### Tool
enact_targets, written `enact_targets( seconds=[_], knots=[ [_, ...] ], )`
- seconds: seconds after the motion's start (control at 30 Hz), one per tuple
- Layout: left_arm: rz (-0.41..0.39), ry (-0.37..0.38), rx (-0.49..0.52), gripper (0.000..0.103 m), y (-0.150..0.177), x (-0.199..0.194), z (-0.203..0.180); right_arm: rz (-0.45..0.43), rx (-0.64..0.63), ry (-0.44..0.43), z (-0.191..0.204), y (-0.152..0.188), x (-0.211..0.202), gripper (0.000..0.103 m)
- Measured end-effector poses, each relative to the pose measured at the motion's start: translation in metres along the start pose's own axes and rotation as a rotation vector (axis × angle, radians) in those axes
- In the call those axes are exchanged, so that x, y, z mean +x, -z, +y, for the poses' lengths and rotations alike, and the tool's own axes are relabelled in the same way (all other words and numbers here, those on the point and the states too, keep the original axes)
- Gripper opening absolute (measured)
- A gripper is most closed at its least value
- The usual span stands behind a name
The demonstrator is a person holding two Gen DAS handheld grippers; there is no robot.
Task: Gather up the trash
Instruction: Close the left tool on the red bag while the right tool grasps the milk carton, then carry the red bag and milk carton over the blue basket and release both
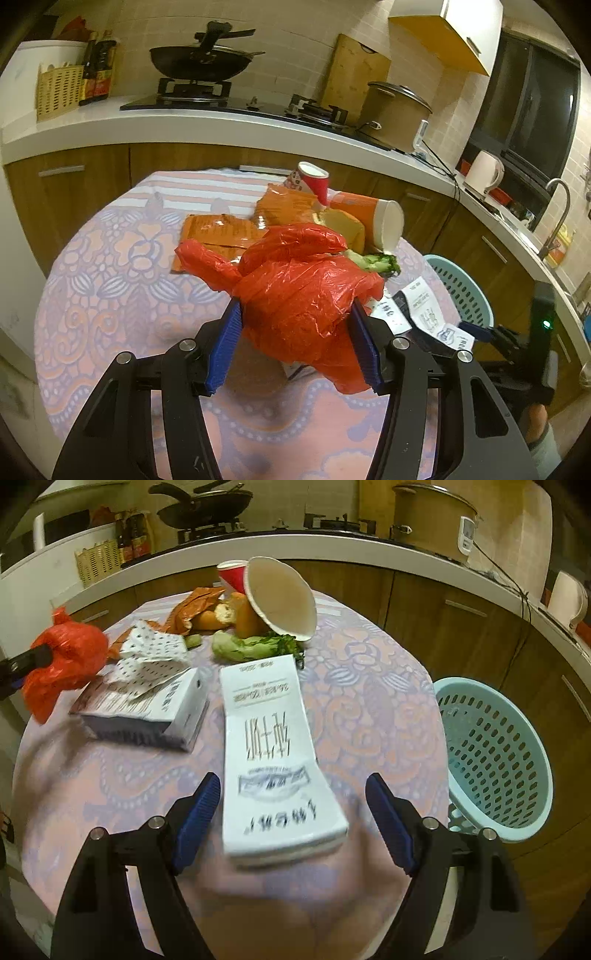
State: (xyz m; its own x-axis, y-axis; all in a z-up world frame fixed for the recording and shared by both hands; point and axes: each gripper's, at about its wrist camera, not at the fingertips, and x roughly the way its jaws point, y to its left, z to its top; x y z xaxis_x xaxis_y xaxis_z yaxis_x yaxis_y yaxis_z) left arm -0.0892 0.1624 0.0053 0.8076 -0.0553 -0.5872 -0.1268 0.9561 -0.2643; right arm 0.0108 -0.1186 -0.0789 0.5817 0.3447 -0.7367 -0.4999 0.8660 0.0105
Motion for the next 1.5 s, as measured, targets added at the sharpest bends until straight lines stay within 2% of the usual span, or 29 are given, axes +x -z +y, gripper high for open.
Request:
enact_targets(
  seconds=[0.07,0.1,0.13,0.27,0.53,0.87,1.2,1.5],
  knots=[
    [-0.004,0.002,0.012,0.054,0.000,-0.001,-0.004,0.017,0.009,0.009,-0.001,-0.003,0.007,0.075],
    [-0.005,0.001,0.015,0.054,-0.001,-0.001,-0.005,0.024,0.015,0.004,-0.002,-0.004,0.010,0.071],
    [-0.009,0.000,0.021,0.054,-0.001,-0.001,-0.007,0.028,0.021,-0.013,-0.003,-0.004,0.011,0.056],
    [-0.024,0.021,0.031,0.054,-0.006,-0.003,-0.016,0.014,0.042,-0.022,-0.008,-0.007,0.008,0.051],
    [-0.066,0.109,0.115,0.054,-0.028,0.003,-0.068,-0.108,0.065,0.073,-0.027,-0.018,-0.033,0.051],
    [-0.071,0.218,0.180,0.054,-0.041,0.028,-0.131,-0.244,0.102,0.236,-0.070,-0.035,-0.087,0.051],
    [-0.032,0.296,0.232,0.054,-0.046,0.069,-0.189,-0.273,0.174,0.329,-0.125,-0.034,-0.108,0.051],
    [0.017,0.344,0.282,0.054,-0.045,0.111,-0.243,-0.264,0.237,0.383,-0.168,-0.026,-0.110,0.051]
  ],
)
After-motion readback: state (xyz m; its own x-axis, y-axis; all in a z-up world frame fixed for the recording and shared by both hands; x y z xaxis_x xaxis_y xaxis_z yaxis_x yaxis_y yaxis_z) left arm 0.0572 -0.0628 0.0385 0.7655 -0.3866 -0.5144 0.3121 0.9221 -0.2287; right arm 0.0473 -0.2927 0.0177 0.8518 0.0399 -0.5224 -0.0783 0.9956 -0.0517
